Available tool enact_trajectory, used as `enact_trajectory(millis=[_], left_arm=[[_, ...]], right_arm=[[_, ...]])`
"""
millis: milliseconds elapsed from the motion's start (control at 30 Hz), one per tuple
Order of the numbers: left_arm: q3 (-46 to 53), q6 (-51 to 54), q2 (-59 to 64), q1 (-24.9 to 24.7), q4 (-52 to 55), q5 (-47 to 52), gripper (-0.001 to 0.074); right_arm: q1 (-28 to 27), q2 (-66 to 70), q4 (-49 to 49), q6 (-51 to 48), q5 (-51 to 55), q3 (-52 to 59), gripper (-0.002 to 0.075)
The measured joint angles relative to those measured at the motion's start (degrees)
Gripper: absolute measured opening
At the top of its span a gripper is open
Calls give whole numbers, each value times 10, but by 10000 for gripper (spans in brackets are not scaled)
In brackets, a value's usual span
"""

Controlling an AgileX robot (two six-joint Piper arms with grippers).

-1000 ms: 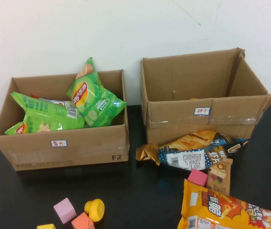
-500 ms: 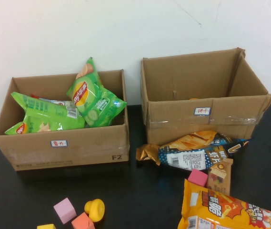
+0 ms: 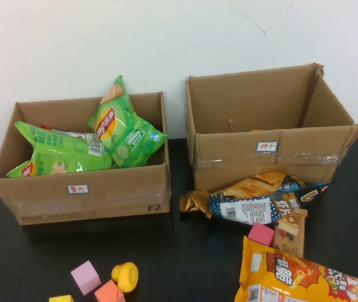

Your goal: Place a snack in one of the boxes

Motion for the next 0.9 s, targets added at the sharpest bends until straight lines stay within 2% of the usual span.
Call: enact_trajectory(millis=[200,333,467,567,767,900], left_arm=[[-13,2,128,0,1,105,-1],[-1,2,213,0,-8,142,-1],[1,7,286,0,-32,154,-1],[17,63,319,0,-94,131,-1],[96,164,309,0,-225,41,-1],[114,192,292,0,-252,33,-1]], right_arm=[[0,130,0,-28,200,-58,1],[0,221,8,-108,289,-62,1],[4,293,20,-157,303,-62,1],[37,349,20,-187,276,-62,1],[126,444,9,-210,256,-62,1],[184,510,2,-213,244,-62,34]])
